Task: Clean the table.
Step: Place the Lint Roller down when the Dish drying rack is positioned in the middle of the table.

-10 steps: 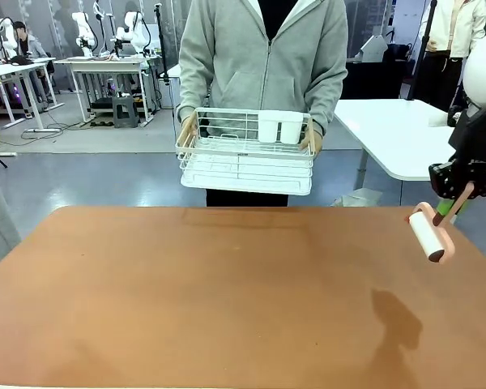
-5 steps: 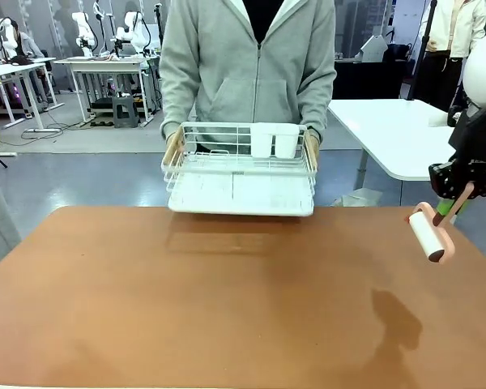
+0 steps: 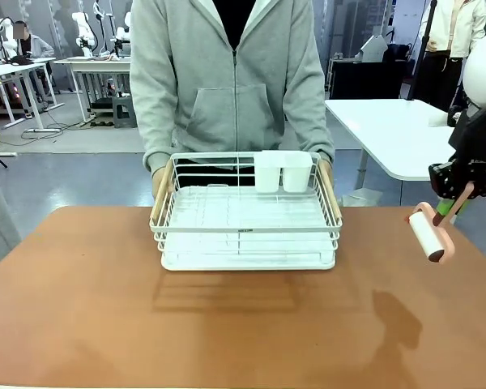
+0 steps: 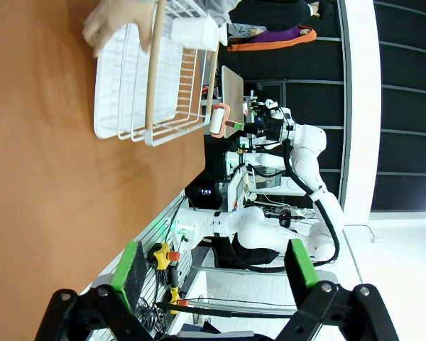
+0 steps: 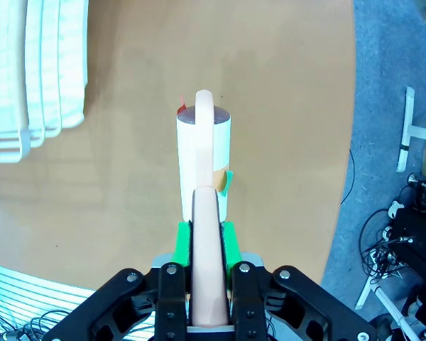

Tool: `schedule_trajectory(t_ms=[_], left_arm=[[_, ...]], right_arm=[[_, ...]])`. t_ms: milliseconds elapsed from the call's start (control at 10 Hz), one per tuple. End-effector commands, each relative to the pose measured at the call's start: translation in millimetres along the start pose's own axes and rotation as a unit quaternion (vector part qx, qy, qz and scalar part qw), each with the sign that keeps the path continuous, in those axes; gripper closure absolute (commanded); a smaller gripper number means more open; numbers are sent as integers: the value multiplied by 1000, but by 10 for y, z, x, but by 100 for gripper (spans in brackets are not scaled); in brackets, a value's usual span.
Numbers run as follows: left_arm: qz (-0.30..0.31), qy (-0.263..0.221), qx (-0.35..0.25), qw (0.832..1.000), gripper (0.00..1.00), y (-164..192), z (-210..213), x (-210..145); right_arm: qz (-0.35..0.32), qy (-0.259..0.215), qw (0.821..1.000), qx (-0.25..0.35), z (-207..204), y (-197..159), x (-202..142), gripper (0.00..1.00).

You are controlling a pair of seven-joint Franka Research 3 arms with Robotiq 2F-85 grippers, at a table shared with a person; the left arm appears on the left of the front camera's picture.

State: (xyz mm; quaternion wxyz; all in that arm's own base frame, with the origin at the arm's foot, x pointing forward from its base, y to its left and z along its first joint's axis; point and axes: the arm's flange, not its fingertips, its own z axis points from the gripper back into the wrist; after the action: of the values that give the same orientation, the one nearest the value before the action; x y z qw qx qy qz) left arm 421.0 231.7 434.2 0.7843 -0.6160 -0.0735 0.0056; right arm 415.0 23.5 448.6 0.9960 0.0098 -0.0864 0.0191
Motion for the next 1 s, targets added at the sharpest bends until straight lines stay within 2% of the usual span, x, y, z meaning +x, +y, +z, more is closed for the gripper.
schedule_trajectory(t_ms=[0,900], left_arm=[[-2,1,5,1000,0,-7,22,-18],[-2,1,5,1000,0,-7,22,-18]], right_arm=[[-12,1,1000,-15,54,29,-2,78],[-12,1,1000,-15,54,29,-2,78]])
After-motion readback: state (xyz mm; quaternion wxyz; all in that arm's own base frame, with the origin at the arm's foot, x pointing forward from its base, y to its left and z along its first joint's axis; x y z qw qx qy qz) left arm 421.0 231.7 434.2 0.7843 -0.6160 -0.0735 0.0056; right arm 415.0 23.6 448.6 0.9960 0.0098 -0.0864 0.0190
